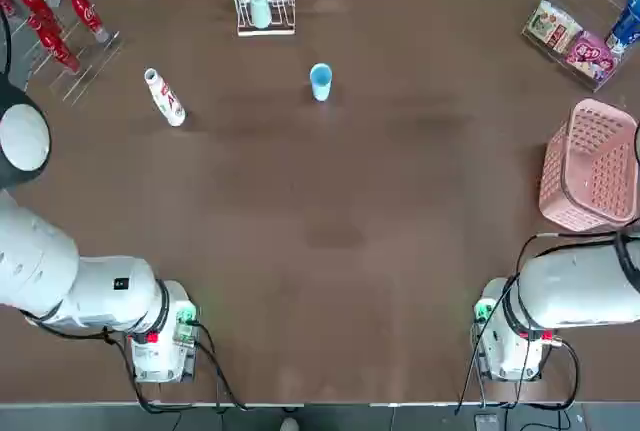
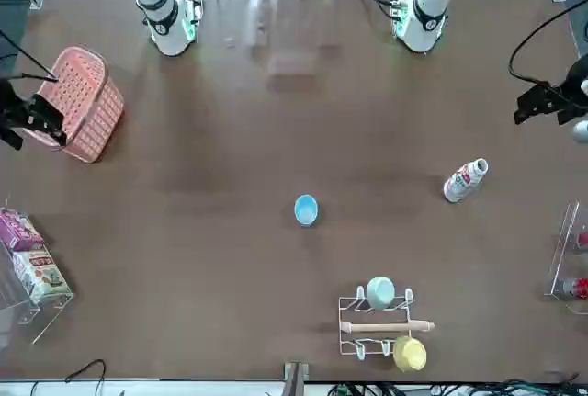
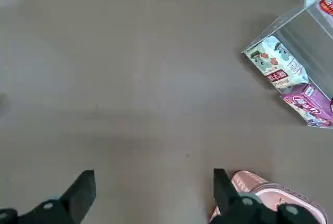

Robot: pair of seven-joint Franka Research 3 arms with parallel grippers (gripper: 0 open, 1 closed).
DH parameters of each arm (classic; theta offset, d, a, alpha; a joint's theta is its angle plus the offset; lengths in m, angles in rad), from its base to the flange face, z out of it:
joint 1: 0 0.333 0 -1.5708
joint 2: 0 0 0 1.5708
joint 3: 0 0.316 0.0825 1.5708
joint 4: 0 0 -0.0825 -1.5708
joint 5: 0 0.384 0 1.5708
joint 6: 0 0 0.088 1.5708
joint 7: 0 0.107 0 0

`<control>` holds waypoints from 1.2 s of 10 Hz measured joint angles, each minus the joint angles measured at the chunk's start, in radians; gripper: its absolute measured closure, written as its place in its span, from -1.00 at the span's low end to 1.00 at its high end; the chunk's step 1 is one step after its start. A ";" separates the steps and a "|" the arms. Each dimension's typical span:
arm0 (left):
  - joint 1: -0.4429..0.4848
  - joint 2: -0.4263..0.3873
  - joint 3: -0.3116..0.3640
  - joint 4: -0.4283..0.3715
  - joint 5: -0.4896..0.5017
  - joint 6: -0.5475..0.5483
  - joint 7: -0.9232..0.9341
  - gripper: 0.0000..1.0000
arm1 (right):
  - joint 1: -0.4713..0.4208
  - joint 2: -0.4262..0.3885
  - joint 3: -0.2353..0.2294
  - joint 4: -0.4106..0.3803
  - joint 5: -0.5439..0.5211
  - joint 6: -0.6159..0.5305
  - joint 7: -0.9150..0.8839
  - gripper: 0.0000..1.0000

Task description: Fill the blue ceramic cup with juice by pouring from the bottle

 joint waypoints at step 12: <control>0.314 0.023 0.057 0.003 -0.248 0.006 1.060 -1.00 | -0.003 0.063 0.000 -0.015 0.287 0.046 -0.505 -1.00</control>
